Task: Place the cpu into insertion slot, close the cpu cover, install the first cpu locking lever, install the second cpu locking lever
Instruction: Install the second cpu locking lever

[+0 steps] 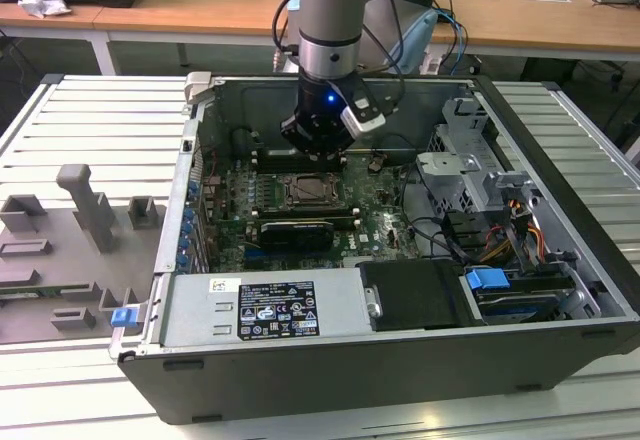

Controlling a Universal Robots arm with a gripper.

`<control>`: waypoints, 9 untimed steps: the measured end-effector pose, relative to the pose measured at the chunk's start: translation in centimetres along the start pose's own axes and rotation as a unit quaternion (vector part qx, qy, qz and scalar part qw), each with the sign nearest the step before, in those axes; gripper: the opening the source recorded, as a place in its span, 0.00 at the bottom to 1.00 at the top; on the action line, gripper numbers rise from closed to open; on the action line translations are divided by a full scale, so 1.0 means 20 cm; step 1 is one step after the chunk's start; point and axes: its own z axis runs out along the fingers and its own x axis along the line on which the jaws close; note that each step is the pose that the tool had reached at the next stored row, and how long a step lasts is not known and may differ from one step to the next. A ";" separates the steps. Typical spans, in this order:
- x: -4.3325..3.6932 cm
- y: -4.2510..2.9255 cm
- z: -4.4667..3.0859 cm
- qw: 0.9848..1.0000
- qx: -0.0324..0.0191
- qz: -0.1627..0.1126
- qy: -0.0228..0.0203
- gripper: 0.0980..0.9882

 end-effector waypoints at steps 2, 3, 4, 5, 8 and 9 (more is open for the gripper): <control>0.001 -0.012 0.000 1.000 0.000 0.000 0.000 0.01; 0.001 -0.016 0.000 1.000 0.000 0.000 0.000 0.01; 0.001 -0.020 0.000 1.000 0.000 0.000 0.000 0.01; 0.001 -0.021 0.000 1.000 0.000 0.000 0.000 0.01; 0.000 -0.021 -0.026 1.000 0.000 0.000 0.000 0.01; 0.000 -0.021 -0.026 1.000 0.000 0.000 0.000 0.01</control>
